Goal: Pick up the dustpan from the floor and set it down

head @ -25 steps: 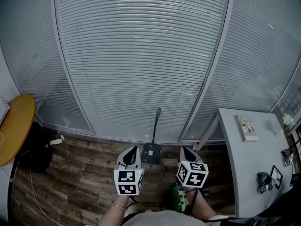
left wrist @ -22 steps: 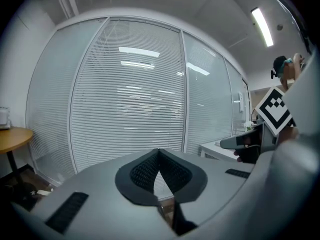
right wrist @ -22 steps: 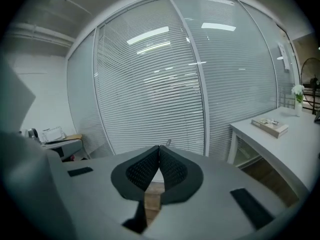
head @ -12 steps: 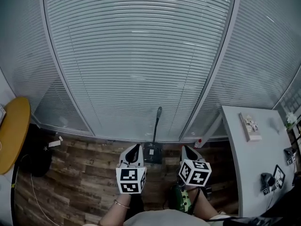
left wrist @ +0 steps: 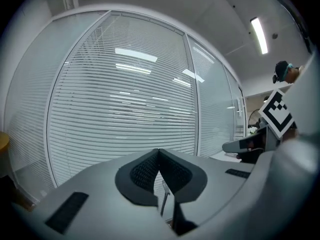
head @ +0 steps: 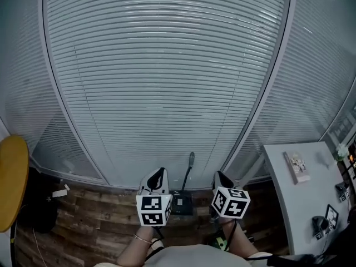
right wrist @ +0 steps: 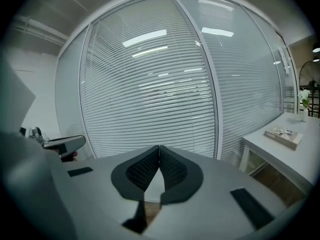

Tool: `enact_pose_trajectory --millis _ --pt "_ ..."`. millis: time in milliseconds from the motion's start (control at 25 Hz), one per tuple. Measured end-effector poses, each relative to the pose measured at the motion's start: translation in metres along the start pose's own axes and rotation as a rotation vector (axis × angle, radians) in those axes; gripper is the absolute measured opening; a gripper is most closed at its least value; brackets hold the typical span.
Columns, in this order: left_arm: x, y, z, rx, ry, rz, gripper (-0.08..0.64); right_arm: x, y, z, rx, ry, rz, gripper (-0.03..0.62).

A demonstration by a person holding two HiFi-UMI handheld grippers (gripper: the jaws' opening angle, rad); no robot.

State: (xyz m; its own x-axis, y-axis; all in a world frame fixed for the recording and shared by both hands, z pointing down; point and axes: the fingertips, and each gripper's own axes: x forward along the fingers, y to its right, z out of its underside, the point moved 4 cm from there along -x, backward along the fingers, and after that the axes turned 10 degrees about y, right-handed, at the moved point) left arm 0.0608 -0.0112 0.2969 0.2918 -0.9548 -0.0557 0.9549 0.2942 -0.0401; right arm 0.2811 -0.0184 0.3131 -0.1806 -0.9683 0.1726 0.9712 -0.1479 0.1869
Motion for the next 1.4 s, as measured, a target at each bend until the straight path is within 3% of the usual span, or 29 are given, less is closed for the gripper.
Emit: enact_pose_trajectory --millis 200,440,680,1000,1400 --pt "0.031 -0.037 -0.004 0.014 0.001 0.012 0.017 0.04 -0.016 -0.01 -0.007 0.014 0.017 0.032" --pt "0.053 -0.071 0.016 -0.007 -0.046 -0.008 0.017 0.069 -0.02 -0.002 -0.02 -0.002 0.046 0.032" --pt "0.064 -0.068 0.046 -0.008 -0.125 -0.022 0.017 0.092 -0.002 0.026 -0.003 -0.083 0.061 0.032" --pt "0.079 -0.062 0.068 -0.036 -0.157 -0.045 0.017 0.112 0.014 0.039 -0.005 -0.132 0.062 0.032" --pt "0.083 -0.064 0.112 -0.048 -0.231 -0.07 0.017 0.127 0.018 0.085 -0.002 -0.223 0.041 0.032"
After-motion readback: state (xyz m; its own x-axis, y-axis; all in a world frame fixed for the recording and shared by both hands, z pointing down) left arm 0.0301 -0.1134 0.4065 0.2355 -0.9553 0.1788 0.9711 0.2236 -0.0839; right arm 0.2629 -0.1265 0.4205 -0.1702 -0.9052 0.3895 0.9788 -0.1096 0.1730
